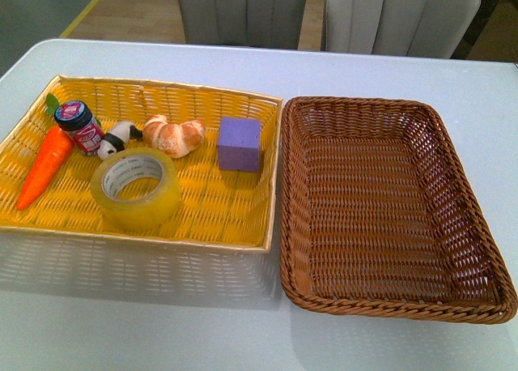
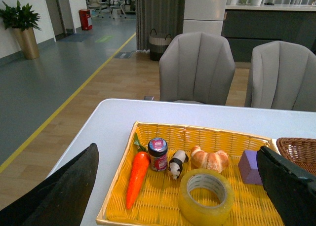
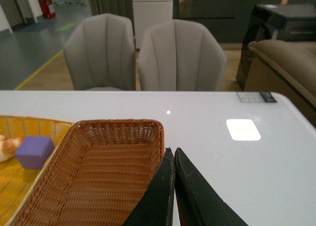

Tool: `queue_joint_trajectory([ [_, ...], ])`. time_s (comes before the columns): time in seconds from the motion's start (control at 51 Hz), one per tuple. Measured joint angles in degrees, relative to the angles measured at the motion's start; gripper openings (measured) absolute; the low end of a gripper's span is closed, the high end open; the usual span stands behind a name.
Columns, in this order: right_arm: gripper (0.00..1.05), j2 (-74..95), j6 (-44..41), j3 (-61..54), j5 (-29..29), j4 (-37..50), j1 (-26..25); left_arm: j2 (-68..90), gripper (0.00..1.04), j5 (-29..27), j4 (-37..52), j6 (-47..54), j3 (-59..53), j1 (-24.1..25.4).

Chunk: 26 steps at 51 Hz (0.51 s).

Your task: Move tape to another basket

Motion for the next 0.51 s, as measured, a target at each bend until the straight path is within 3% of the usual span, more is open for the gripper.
queue_joint_trajectory([
  [0.294,0.02,-3.7,0.0,0.0,0.1,-2.1,0.0,0.0,0.96,0.0,0.0,0.0,0.0,0.0],
  [0.51,0.36,-3.7,0.0,0.0,0.1,-2.1,0.0,0.0,0.96,0.0,0.0,0.0,0.0,0.0],
])
